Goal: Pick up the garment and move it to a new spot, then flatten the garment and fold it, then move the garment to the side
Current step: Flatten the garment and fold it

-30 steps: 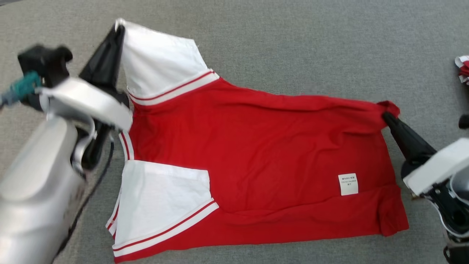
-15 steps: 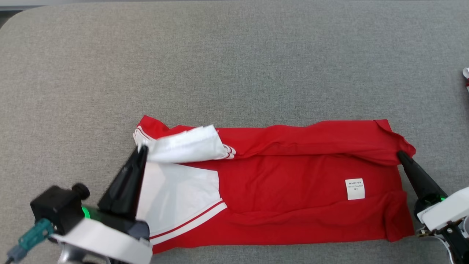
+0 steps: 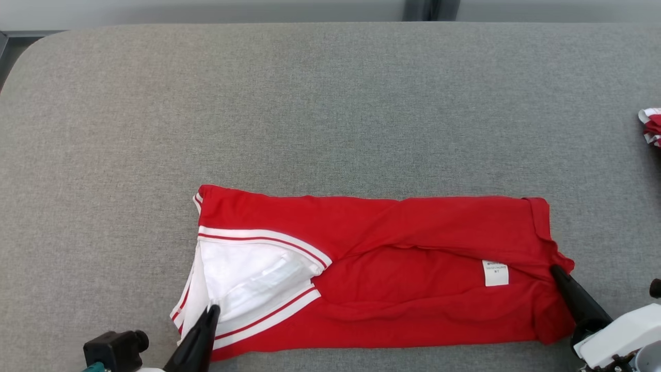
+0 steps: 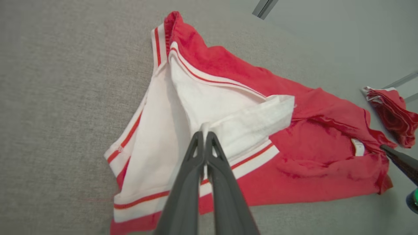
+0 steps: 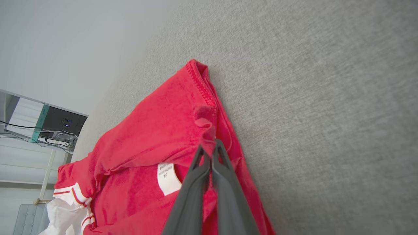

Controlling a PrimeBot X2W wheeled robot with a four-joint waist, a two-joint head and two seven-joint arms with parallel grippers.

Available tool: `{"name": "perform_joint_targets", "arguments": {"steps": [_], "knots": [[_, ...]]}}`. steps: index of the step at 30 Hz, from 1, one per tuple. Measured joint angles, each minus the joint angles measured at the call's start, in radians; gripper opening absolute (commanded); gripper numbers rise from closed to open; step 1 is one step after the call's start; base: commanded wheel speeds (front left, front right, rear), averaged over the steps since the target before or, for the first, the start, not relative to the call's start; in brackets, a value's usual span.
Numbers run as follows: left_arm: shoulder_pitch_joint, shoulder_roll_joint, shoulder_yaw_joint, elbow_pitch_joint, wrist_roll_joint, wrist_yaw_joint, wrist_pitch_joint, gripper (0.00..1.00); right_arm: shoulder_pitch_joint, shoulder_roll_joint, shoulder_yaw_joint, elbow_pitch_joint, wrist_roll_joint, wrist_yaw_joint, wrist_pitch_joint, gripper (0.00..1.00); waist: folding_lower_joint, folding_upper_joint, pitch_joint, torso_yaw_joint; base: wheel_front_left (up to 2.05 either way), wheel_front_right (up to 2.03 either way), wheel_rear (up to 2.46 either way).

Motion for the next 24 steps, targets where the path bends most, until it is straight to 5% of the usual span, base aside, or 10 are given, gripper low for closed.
{"name": "perform_joint_targets", "arguments": {"steps": [4,5,6,7,15,24], "knots": [[0.000,-0.015,-0.002,0.057,-0.027,-0.021,0.002,0.00,0.002,-0.004,0.014,0.017,-0.033,0.000,-0.014,0.00,0.0000,0.0000,-0.003,-0.011,0.00,0.00,0.00],[0.000,-0.017,-0.003,0.070,-0.028,-0.026,0.001,0.33,0.001,-0.003,0.019,0.019,-0.034,0.000,-0.022,0.25,0.0001,0.0000,-0.003,-0.013,0.00,0.00,0.00],[0.000,-0.020,-0.002,0.080,-0.028,-0.029,-0.003,0.98,-0.001,-0.004,0.028,0.021,-0.038,0.000,-0.028,0.50,0.0001,0.0000,-0.004,-0.015,0.00,0.00,0.00],[-0.002,-0.024,-0.002,0.089,-0.030,-0.032,-0.008,1.00,-0.003,-0.007,0.041,0.020,-0.056,0.000,-0.039,1.00,0.0000,0.0000,-0.004,-0.017,0.00,0.00,0.00],[-0.050,-0.080,0.066,0.110,0.054,-0.028,-0.150,1.00,-0.028,-0.043,0.131,-0.055,-0.249,0.000,-0.266,1.00,0.0000,0.0000,-0.028,-0.029,0.00,0.00,0.00],[-0.105,-0.195,0.258,0.078,0.271,-0.058,-0.170,1.00,-0.071,-0.020,0.126,-0.067,-0.461,0.000,-0.462,1.00,0.0000,0.0000,-0.063,-0.045,0.00,0.00,0.00]]}}
